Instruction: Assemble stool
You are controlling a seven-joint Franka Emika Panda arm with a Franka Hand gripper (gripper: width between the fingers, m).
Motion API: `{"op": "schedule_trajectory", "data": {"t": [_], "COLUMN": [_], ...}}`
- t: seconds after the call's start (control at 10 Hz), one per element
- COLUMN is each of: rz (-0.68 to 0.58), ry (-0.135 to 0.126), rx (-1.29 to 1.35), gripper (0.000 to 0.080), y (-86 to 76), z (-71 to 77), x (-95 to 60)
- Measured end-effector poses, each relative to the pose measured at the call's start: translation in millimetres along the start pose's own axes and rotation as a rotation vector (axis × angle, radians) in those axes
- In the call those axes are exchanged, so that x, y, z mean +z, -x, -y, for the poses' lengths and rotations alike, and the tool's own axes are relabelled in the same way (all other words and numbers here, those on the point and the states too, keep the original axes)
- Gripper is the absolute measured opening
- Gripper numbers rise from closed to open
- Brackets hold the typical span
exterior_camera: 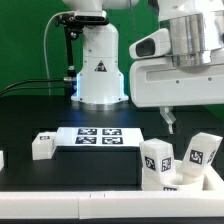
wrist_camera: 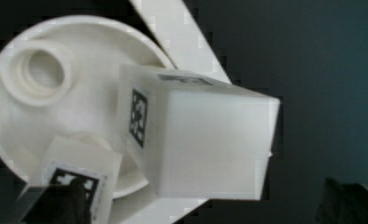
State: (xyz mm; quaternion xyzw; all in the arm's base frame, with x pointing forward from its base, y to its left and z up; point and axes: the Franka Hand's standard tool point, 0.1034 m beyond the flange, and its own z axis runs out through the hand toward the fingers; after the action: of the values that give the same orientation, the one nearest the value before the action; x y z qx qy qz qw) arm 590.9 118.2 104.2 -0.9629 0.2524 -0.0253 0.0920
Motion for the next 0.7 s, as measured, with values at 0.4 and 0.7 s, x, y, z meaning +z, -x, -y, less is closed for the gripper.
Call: {"op": "schedule_trajectory", "data": {"t": [0.4, 0.7], "rz": [0.017, 0.026], "ry": [0.083, 0.096], "rx": [-0.664, -0.858], "gripper": [0.0649, 0.0649], "y": [1.5, 1.1], "z": [13.2, 11.7], "x": [-4.6, -3.4]}}
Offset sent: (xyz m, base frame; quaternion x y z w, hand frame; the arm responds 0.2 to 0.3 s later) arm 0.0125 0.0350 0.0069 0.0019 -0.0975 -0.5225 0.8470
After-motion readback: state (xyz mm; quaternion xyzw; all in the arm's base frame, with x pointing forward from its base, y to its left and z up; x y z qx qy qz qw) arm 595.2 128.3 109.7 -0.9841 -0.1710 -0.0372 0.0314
